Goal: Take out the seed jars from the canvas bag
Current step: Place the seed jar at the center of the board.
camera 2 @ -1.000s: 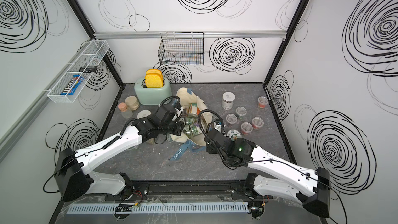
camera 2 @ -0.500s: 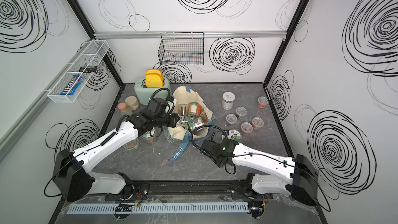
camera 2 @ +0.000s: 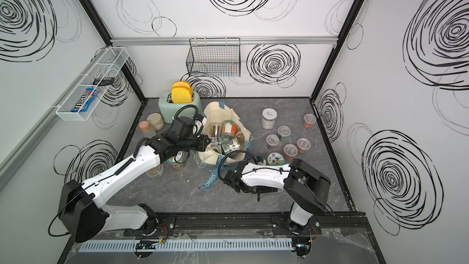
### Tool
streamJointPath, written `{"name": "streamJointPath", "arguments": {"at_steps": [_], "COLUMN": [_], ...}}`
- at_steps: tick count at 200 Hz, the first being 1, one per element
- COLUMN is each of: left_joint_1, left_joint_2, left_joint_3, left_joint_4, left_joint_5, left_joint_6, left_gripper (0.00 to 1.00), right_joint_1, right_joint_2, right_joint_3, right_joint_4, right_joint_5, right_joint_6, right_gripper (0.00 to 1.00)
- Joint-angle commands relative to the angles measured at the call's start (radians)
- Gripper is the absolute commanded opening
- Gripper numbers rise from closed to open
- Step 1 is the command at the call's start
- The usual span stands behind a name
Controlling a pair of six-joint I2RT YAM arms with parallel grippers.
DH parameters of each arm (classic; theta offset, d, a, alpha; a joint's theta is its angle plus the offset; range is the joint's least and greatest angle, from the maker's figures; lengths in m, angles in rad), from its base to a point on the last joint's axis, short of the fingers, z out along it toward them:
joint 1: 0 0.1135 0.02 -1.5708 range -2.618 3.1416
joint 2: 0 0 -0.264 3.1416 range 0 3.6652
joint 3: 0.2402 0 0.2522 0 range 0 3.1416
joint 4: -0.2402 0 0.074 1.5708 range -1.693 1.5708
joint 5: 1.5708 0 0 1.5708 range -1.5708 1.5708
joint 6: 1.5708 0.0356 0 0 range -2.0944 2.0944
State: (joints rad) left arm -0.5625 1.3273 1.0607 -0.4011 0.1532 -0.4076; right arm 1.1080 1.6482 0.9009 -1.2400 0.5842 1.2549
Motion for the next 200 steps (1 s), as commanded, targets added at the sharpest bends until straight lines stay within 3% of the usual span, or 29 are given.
{"name": "streamJointPath", "arguments": {"at_steps": [1, 74, 107, 136, 200], "left_joint_1": [0.014, 0.021, 0.023, 0.023, 0.022], "left_joint_2": [-0.023, -0.017, -0.015, -0.013, -0.019], "left_joint_3": [-0.021, -0.028, -0.027, -0.024, -0.025], "left_joint_4": [0.002, -0.004, -0.001, -0.002, -0.013], "left_joint_5": [-0.016, -0.027, -0.027, -0.027, -0.031], "left_joint_6": [0.011, 0.018, 0.017, 0.018, 0.021], "left_gripper": [0.05, 0.05, 0.05, 0.05, 0.05], "right_joint_1": [0.001, 0.036, 0.076, 0.119, 0.159], "right_joint_2": [0.048, 0.193, 0.211, 0.236, 0.204], "right_joint_3": [0.019, 0.034, 0.070, 0.108, 0.205], "right_joint_4": [-0.032, 0.135, 0.115, 0.084, -0.036], "right_joint_5": [0.084, 0.052, 0.059, 0.054, 0.076], "right_joint_6": [-0.010, -0.121, -0.130, -0.121, -0.053], "right_gripper": [0.70, 0.75, 0.81, 0.95, 0.96]}}
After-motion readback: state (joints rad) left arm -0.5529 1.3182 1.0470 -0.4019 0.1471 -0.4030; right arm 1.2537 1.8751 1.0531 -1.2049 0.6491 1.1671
